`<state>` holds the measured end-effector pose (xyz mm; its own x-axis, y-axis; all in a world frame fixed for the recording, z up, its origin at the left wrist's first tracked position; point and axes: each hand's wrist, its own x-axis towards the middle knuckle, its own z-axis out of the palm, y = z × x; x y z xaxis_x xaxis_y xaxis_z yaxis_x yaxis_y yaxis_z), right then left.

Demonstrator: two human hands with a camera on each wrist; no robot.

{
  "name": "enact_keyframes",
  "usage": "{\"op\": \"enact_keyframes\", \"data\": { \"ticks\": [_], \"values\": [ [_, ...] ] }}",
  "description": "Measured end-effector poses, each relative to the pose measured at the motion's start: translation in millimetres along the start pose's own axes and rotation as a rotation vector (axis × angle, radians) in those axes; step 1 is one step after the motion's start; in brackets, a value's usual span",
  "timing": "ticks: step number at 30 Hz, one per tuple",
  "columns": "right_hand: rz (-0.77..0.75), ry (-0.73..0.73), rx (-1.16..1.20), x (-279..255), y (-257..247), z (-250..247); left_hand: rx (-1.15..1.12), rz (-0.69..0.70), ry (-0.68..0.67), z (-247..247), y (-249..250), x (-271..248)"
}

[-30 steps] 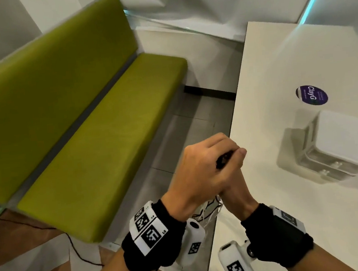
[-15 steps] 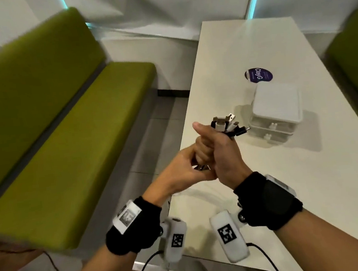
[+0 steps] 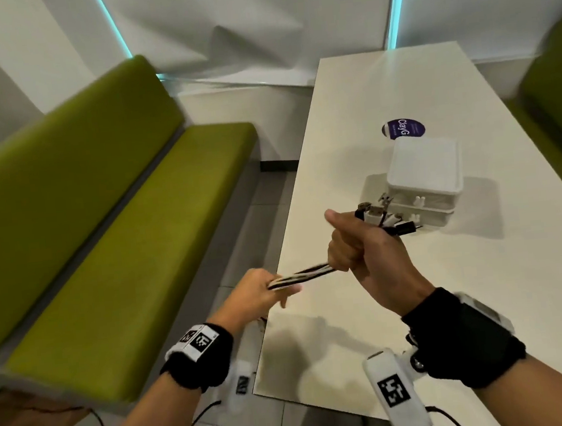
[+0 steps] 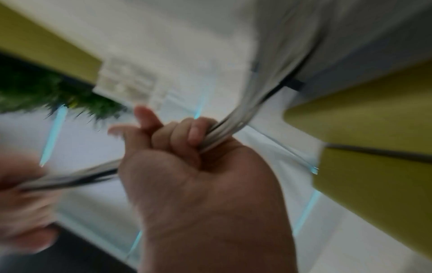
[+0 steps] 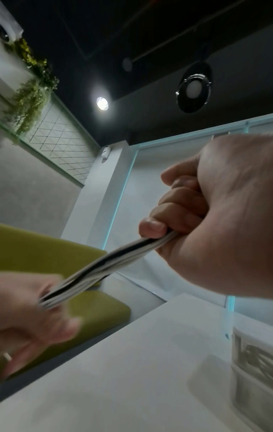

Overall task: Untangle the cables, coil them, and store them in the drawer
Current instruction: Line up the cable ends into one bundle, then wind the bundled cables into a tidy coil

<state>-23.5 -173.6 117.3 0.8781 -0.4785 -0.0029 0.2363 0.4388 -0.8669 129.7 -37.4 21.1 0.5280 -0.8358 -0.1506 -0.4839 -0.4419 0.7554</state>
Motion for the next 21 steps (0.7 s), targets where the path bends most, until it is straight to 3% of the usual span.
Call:
{"op": "enact_keyframes", "data": {
  "ticks": [4,8,12,17,21],
  "values": [
    [-0.019,-0.007,-0.060,9.2,3.2,1.3,0.056,0.041,0.127,-9.6,-45.0,11.8],
    [-0.034,0.066,-0.022,12.9,-15.5,-16.8,0.111,0.024,0.117,-16.1,-69.0,27.5],
    [-0.060,0.187,-0.043,9.4,-48.0,-54.4,0.185,-0.155,-0.037,-16.9,-98.4,29.6],
    [-0.054,0.259,-0.175,-3.0,-41.0,-96.8,0.339,-0.196,-0.224,-24.3,-95.2,51.8],
    [-0.029,0.326,-0.146,-6.8,-35.9,-127.4,0.612,-0.197,-0.362,-14.5,-72.9,67.1]
  ]
}}
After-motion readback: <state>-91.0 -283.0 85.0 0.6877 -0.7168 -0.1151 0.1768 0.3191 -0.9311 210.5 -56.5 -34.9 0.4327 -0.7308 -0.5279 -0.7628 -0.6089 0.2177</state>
